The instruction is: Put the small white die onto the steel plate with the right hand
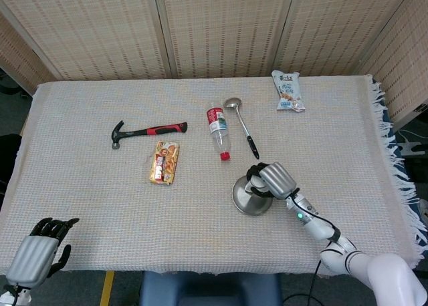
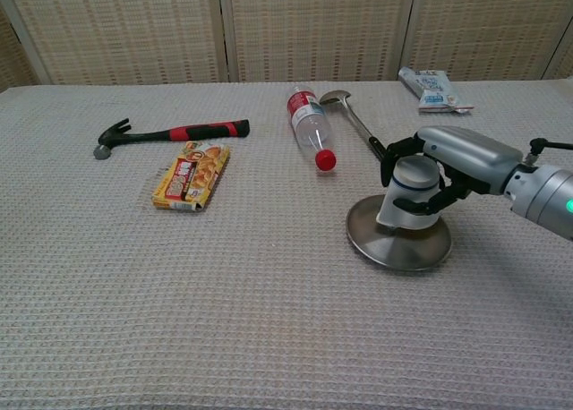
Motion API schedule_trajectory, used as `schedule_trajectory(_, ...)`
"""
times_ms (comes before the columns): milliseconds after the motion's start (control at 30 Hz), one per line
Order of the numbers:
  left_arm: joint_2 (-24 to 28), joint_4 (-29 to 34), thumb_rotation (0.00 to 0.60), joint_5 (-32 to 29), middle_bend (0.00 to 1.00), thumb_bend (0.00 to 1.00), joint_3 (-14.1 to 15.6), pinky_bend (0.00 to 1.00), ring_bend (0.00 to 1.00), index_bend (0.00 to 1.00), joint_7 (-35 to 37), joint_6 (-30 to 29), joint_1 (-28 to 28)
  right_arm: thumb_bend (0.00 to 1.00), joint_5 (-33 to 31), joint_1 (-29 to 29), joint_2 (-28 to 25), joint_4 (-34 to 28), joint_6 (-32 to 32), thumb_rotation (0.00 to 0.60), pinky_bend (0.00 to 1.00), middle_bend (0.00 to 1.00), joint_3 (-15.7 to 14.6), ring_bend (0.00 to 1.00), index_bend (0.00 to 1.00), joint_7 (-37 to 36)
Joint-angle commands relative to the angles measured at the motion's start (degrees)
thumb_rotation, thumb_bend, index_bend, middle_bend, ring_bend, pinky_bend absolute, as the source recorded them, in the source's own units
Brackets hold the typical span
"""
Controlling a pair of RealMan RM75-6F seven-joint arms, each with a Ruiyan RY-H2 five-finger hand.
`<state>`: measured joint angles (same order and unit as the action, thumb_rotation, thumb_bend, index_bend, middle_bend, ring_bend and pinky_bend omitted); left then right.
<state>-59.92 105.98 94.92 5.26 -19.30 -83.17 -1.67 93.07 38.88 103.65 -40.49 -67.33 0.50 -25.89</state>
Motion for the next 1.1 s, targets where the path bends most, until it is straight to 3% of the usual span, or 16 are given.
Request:
schedule_trajectory(33,-0.02,-0.03,0.600,0.01,0.29,0.52,-0.01,0.19,0.22,0.19,-0.05,-0.01,0.00,0.30,-0.14,-0.37,2.68,4.23,-1.54,0.600,0.67,0.53,0.48,0.43,0.64,1.14)
schedule_trajectory(367,-0.02,-0.02,0.600,0.14,0.29,0.52,0.06,0.19,0.22,0.19,-0.08,-0.06,0.04,0.30,1.45,-0.42,0.60,-1.74,-1.61,0.600,0.67,0.53,-1.64,0.43,0.64,-7.38)
schedule_trajectory(600,-0.04,0.00,0.600,0.12,0.29,0.52,0.05,0.19,0.22,0.19,-0.10,0.00,0.01,0.30,2.30,-0.50,-1.19,-5.14,-1.93,0.600,0.67,0.53,-2.54,0.43,0.64,-8.47)
schedule_trajectory(867,-0.05,0.00,0.600,0.03,0.29,0.52,0.03,0.19,0.22,0.19,-0.11,0.11,-0.04,0.30,1.61,-0.98,0.63,0.58,-4.47,0.600,0.67,0.53,-0.67,0.43,0.64,0.49)
schedule_trajectory(1100,0.03,0.02,0.600,0.03,0.29,0.52,0.02,0.19,0.22,0.19,0.12,0.01,-0.01,0.30,1.69,-3.01,0.41,2.26,-10.39,0.600,0.67,0.53,0.14,0.43,0.64,2.34)
